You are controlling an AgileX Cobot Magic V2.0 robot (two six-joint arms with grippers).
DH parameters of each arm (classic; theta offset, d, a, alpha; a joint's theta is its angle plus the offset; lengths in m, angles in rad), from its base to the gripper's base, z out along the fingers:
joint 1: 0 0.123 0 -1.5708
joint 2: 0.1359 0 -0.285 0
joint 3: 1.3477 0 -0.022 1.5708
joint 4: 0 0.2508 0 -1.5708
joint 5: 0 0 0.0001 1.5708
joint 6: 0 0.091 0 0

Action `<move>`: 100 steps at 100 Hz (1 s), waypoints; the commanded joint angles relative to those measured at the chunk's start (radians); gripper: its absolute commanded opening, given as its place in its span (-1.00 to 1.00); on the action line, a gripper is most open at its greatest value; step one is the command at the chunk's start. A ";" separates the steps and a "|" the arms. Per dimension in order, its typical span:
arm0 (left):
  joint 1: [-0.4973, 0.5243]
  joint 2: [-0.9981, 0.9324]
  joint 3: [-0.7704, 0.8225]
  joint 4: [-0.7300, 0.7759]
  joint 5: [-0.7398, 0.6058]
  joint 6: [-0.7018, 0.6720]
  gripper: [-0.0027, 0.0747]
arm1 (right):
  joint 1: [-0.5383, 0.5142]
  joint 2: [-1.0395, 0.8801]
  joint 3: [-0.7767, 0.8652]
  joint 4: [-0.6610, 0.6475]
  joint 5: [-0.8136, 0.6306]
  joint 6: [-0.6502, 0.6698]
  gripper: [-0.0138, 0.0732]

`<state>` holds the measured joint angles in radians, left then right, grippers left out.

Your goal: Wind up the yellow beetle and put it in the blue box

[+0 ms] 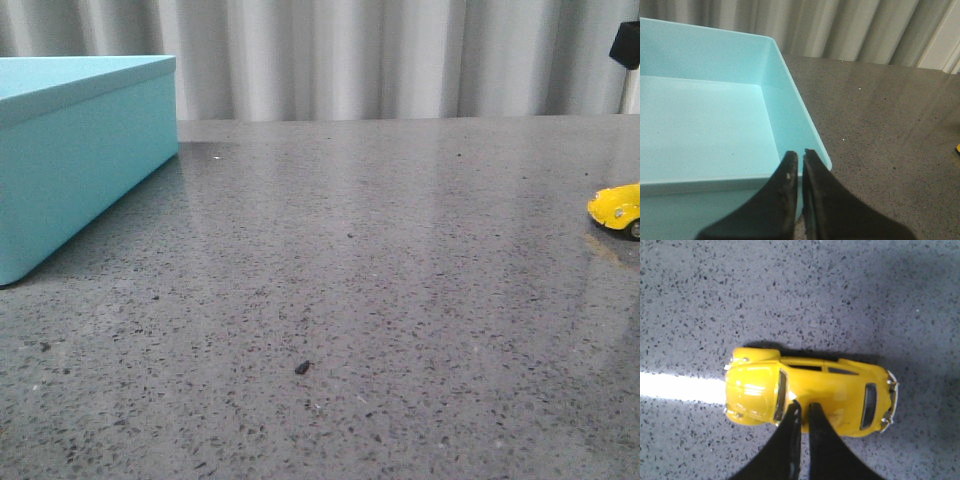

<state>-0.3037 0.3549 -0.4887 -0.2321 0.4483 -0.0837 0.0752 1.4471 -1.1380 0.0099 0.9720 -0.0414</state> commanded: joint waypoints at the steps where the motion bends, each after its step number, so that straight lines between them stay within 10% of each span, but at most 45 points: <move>1: -0.009 0.014 -0.035 -0.017 -0.077 -0.001 -0.99 | -0.007 -0.016 -0.032 -0.010 -0.042 -0.014 -0.80; 100: -0.009 0.014 -0.024 -0.017 -0.077 -0.001 -0.99 | -0.079 0.009 -0.032 -0.043 -0.023 -0.014 -0.80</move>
<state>-0.3037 0.3549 -0.4869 -0.2321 0.4483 -0.0820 0.0375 1.4727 -1.1500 0.0000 0.9448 -0.0414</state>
